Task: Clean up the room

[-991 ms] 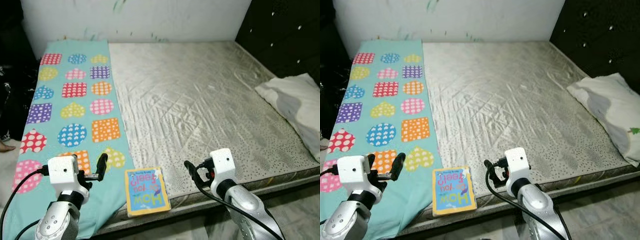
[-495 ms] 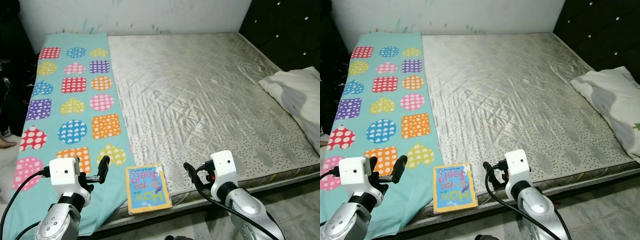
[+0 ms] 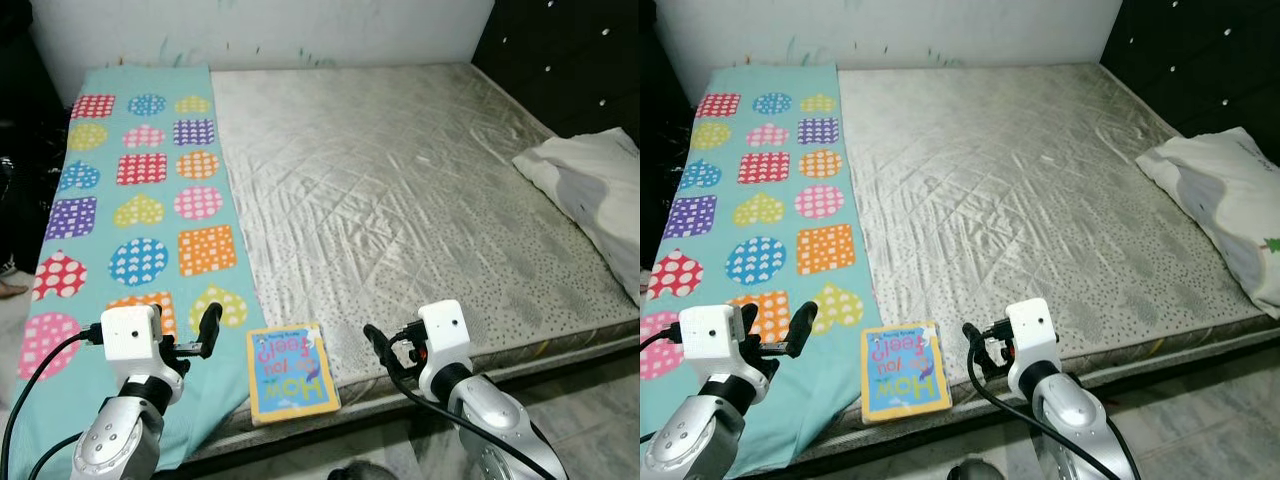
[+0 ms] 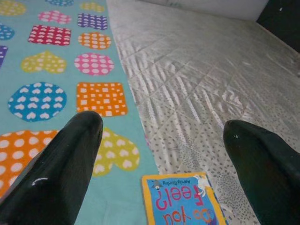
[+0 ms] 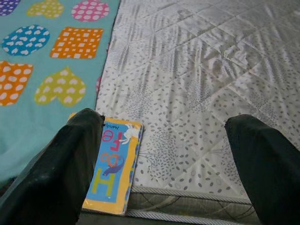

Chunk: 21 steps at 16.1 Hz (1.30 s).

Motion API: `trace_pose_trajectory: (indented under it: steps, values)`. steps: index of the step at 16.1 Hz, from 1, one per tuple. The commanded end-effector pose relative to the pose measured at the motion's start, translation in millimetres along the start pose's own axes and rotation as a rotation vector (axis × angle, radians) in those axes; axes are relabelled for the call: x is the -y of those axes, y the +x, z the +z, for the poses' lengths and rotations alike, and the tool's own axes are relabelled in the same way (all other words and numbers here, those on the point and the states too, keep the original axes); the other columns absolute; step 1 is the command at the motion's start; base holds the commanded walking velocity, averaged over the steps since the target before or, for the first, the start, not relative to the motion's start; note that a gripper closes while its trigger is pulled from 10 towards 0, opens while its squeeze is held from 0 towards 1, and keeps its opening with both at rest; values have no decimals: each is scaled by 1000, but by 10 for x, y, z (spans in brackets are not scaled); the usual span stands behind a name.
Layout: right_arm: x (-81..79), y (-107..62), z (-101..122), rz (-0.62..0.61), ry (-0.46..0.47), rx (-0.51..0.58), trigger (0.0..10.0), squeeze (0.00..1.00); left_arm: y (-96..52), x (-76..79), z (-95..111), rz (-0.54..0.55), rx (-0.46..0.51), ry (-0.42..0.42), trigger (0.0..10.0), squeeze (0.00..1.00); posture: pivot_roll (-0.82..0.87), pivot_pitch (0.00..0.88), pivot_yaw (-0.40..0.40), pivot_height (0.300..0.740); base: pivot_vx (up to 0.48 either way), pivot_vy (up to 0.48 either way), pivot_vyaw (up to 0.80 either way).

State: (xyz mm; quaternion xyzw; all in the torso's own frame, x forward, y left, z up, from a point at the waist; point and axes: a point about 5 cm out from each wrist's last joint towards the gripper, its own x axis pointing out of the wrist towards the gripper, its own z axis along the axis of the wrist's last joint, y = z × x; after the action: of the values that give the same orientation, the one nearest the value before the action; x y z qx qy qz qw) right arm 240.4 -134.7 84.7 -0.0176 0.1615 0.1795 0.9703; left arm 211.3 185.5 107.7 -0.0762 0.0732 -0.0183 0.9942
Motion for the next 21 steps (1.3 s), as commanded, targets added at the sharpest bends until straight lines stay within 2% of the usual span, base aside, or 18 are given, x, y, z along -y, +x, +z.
trace_pose_trajectory:
  steps: [1, 5, 21]
  values:
    - [-12, -9, 7, 7, -4, 1, 10000, 0, -4, -4, -30, 4, -19, 1, 10000, 0, -91, 127, -74, 631, 0, 0, 0]
    - [-10, 8, 27, 6, -5, 9, 10000, 0, 15, -7, -23, 5, -15, 1, 10000, 0, -92, 127, -75, 586, 0, 0, 0]
    - [11, 75, 48, 7, 0, 11, 10000, 0, 37, 10, 25, -25, 26, -34, 10000, 0, -93, 126, -78, 586, 16, 0, 0]
